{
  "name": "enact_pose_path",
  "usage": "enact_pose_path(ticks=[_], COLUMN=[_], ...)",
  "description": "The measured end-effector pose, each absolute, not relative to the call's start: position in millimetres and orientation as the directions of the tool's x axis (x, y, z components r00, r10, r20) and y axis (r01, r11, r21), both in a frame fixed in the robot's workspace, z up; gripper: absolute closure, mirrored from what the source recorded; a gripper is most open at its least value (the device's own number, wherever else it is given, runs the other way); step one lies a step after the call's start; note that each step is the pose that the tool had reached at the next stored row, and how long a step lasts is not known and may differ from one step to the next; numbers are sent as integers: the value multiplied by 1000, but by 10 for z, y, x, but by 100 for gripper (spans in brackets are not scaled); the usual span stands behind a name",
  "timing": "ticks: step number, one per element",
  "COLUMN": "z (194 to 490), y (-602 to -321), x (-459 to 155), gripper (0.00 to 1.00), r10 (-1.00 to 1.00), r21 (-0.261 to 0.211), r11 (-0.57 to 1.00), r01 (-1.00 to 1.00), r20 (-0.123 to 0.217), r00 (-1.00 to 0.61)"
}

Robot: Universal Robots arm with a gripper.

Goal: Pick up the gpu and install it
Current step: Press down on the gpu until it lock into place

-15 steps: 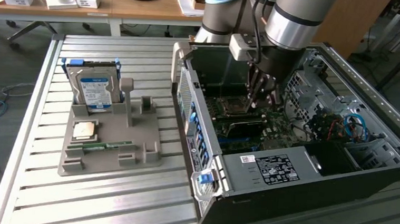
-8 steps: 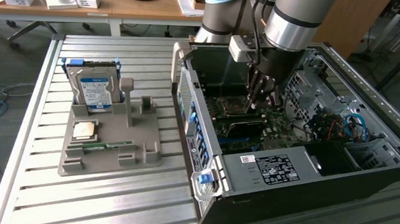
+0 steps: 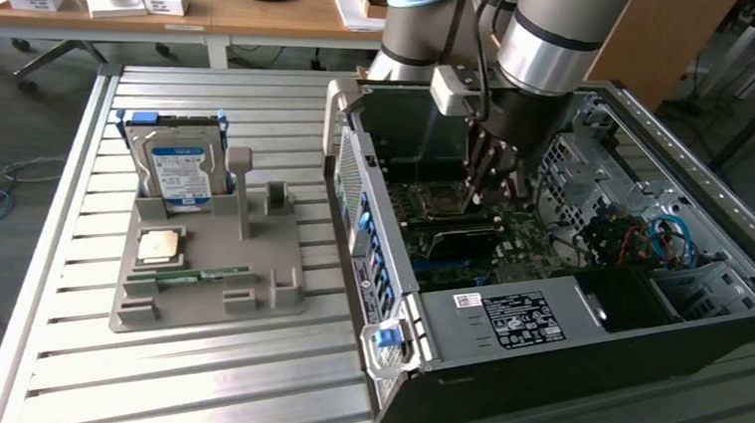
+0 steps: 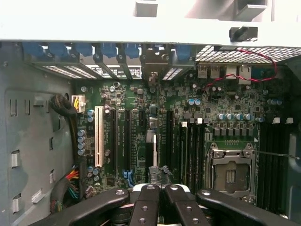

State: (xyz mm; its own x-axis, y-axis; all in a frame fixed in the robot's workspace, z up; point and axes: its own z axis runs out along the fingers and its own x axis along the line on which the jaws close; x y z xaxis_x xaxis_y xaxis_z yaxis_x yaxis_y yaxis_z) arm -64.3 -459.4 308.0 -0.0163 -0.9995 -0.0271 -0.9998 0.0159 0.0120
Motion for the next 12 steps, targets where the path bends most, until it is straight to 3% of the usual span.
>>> enact_pose_path(ticks=[12], z=[3032], y=[-4572], x=[-650], gripper=[89], r10=[-1000], r21=[12], r11=[16], r01=[-1000], r20=[-27], r00=[-16])
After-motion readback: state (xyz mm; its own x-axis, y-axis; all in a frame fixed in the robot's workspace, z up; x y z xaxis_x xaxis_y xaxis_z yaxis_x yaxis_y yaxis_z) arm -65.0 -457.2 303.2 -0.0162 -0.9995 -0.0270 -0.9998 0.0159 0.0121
